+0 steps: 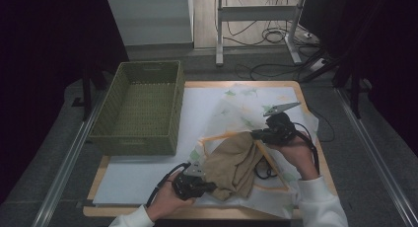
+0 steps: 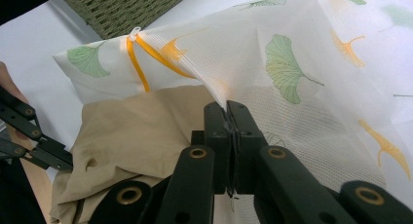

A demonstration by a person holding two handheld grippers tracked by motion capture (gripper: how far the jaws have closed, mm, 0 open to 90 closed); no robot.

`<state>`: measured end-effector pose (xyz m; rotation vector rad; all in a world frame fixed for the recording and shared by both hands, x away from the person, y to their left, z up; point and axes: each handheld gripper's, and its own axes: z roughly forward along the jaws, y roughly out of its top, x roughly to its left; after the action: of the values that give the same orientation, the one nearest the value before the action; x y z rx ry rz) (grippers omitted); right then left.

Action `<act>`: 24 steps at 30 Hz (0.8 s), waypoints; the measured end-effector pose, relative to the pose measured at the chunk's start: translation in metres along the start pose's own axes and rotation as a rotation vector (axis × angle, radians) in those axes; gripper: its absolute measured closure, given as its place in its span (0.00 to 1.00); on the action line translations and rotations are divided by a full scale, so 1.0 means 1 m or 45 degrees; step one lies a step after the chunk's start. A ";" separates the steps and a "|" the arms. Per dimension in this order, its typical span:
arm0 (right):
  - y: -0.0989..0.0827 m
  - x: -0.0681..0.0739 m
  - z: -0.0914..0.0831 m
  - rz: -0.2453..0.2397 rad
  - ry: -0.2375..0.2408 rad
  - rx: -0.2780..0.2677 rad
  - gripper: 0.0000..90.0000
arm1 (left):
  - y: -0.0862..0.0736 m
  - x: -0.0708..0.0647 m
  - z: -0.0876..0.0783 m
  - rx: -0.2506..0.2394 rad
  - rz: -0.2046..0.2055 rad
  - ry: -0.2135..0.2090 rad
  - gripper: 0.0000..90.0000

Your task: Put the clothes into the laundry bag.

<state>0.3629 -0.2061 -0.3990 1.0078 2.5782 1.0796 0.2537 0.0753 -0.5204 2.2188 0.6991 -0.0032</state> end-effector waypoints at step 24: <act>0.000 0.000 0.000 -0.002 0.000 0.001 0.96 | 0.022 0.002 0.036 0.060 0.002 -0.045 1.00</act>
<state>0.3627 -0.2057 -0.3989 1.0055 2.5793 1.0783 0.2734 0.0396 -0.5306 2.2586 0.6842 -0.0581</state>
